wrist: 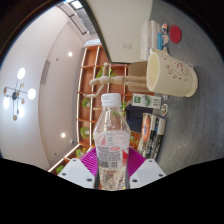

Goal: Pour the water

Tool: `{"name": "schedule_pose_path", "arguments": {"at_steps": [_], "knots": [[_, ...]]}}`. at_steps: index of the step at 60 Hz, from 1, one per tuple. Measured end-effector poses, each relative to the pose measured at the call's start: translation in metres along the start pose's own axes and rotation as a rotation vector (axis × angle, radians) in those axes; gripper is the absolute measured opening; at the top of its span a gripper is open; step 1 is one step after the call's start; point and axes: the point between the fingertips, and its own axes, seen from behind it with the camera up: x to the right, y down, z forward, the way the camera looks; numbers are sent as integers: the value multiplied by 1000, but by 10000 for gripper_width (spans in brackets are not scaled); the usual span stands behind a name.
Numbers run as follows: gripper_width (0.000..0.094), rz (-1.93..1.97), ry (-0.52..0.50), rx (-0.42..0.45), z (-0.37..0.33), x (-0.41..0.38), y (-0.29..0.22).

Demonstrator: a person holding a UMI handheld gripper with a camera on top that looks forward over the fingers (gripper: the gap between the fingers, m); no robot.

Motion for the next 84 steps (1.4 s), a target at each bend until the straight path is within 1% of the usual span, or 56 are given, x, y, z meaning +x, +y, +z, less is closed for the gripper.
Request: {"name": "schedule_pose_path", "arguments": {"at_steps": [1, 2, 8, 17, 24, 30, 32, 37, 46, 52, 56, 59, 62, 64, 67, 73, 79, 84], "knots": [[376, 35, 4, 5, -12, -10, -3], [385, 64, -4, 11, -1, -6, -8], [387, 233, -24, 47, 13, -10, -37], [387, 487, -105, 130, 22, -23, -75], [385, 652, -137, 179, 23, -22, -96], [385, 738, -180, 220, 18, -24, -112], [386, 744, -181, 229, 16, -23, -114], [386, 735, -142, 201, 19, -15, -109], [386, 669, -118, 181, 21, -16, -101], [387, 471, -104, 134, 19, -37, -90], [389, 253, -92, 102, 17, -55, -88], [388, 37, -58, 82, 12, -63, -88], [388, -220, 9, 70, 10, -63, -95], [388, -382, 63, 79, 6, -61, -107], [388, -607, 133, 123, -1, -53, -136], [386, -930, 312, 147, -10, -35, -188], [385, -1142, 460, 208, -24, -14, -249], [385, -1282, 608, 271, -42, 6, -303]]}}
